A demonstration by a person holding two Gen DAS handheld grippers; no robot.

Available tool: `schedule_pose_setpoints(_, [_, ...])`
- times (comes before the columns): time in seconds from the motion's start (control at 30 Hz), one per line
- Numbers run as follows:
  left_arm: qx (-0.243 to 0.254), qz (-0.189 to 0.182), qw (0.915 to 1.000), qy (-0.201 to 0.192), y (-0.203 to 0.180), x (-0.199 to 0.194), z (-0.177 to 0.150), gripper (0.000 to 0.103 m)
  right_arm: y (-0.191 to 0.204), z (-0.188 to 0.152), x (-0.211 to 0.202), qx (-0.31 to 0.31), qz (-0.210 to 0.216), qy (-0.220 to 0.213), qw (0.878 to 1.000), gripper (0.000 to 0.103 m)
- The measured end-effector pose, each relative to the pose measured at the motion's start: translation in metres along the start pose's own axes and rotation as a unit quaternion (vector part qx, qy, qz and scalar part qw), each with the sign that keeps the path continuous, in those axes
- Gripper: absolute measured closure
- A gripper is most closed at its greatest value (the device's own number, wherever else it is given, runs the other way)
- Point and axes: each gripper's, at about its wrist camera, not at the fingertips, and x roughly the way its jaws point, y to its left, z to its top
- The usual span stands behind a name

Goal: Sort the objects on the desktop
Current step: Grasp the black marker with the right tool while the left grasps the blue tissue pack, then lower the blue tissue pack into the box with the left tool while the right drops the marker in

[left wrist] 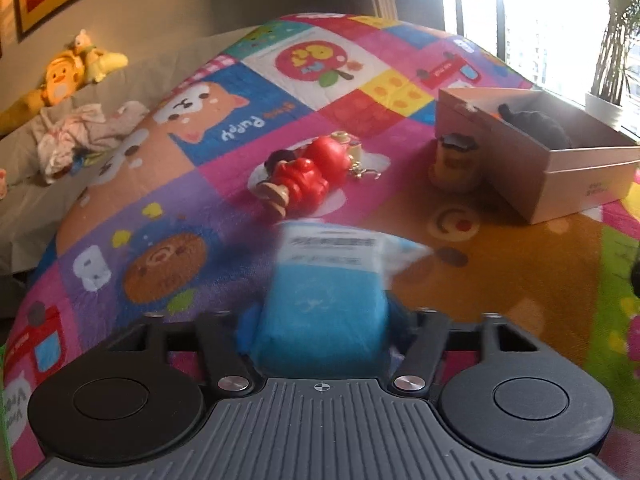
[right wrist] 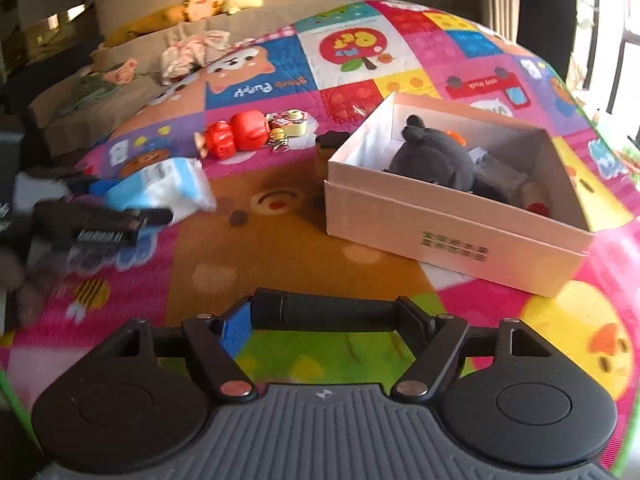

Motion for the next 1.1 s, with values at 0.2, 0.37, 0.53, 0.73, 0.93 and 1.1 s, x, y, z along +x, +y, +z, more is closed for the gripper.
schedule_pose_setpoints(0.2, [0.042,-0.040,0.9980,-0.026,-0.034,-0.041,0.010,0.045,-0.016,-0.014,-0.045,-0.026,-0.009,-0.019,0.999,0.028])
schedule_pose_setpoints(0.37, [0.078,-0.073,0.9849,-0.136,-0.069,-0.087,0.065,0.045,-0.041,0.007,-0.106,-0.019,-0.046,-0.131,0.990,0.028])
schedule_pose_setpoints(0.53, [0.093,-0.085,0.9721,-0.198,-0.104,-0.086,0.122,0.045,-0.075,0.037,-0.138,-0.008,-0.107,-0.219,0.970,0.028])
schedule_pose_setpoints(0.73, [0.108,-0.085,0.9748,-0.176,-0.129,-0.055,0.152,0.045,-0.112,0.065,-0.094,0.032,-0.067,-0.209,0.975,0.028])
schedule_pose_setpoints(0.93, [0.083,-0.100,0.9848,-0.115,-0.132,-0.013,0.153,0.044,-0.119,0.051,-0.038,0.066,-0.021,-0.181,0.981,0.015])
schedule_pose_setpoints(1.1, [0.048,-0.155,0.9836,-0.079,-0.146,0.019,0.157,0.045,-0.107,-0.001,-0.043,0.046,-0.024,-0.185,0.981,0.007])
